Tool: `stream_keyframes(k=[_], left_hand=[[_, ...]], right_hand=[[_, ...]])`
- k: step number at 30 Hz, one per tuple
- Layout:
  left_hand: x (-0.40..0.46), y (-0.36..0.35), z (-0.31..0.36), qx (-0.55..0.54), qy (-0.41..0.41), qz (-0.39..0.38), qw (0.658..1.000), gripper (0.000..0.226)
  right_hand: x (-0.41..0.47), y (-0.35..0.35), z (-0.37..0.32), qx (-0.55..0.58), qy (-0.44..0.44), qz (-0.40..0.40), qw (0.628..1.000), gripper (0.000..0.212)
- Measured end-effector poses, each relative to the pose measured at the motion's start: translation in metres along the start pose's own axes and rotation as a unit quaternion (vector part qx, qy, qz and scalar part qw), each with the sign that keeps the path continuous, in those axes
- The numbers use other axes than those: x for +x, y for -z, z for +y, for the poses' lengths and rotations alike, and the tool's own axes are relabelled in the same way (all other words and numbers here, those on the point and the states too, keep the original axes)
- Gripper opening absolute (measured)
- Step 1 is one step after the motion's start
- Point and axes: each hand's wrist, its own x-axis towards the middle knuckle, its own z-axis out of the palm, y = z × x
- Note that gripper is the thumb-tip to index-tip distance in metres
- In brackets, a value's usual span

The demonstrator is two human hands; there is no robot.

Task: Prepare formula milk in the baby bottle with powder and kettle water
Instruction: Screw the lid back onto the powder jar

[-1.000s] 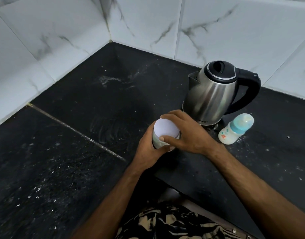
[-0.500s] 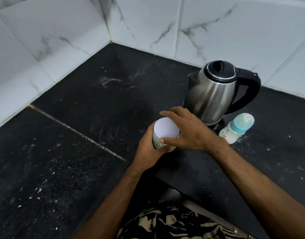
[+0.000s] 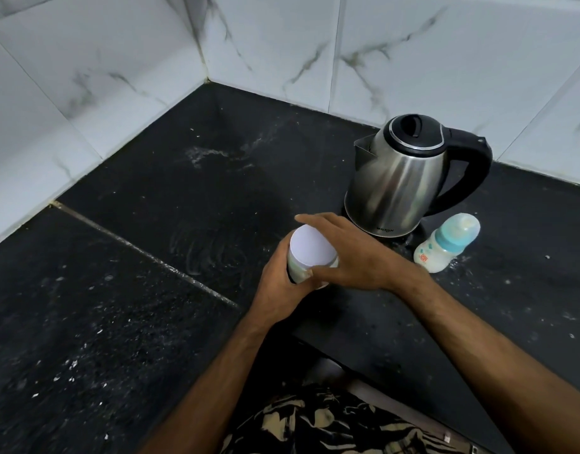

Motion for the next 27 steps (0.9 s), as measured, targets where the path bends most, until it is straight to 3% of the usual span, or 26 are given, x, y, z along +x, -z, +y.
stream_keyframes(k=[4, 9, 15, 21, 27], left_hand=[[0.001, 0.0, -0.001, 0.003, 0.006, -0.004, 1.0, 0.084], [0.0, 0.0, -0.003, 0.007, -0.008, 0.001, 1.0, 0.082], [0.002, 0.001, -0.003, 0.014, -0.003, 0.002, 1.0, 0.082], [0.001, 0.0, -0.004, 0.011, -0.004, -0.003, 1.0, 0.082], [0.003, -0.001, -0.005, 0.0, 0.011, -0.01, 1.0, 0.086]], right_hand=[[0.001, -0.006, -0.007, -0.082, -0.05, 0.075, 0.993, 0.093], [-0.002, 0.003, 0.004, 0.033, 0.005, -0.045, 0.998, 0.098], [-0.001, 0.004, -0.001, -0.046, -0.038, 0.02, 0.998, 0.1], [0.0, 0.013, 0.01, 0.043, 0.009, -0.083, 0.996, 0.103], [-0.002, 0.005, 0.004, -0.043, -0.023, 0.01, 0.999, 0.102]])
